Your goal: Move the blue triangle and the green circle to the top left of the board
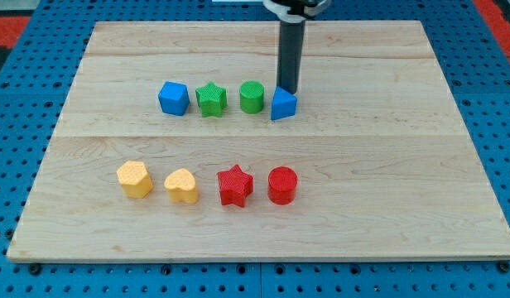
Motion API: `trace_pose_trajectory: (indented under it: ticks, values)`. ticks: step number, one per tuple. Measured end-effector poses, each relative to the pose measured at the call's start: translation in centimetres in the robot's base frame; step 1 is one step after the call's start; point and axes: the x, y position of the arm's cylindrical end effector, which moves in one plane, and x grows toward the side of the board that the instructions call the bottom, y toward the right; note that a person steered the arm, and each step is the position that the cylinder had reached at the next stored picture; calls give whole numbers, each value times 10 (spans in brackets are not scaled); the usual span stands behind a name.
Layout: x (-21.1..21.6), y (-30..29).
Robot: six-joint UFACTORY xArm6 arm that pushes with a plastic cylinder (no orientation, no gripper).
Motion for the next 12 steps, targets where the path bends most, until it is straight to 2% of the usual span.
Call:
trace_pose_trajectory:
  ticks: [1, 2, 3, 5, 7, 8, 9, 10, 11, 12]
  values:
    - [-13, 52]
    - [25, 82]
    - [49, 21]
    - [23, -46]
    - [-39, -127]
    - [7, -110]
    - [0, -19]
    - [-39, 3]
    - [-66, -37]
    - [-35, 32]
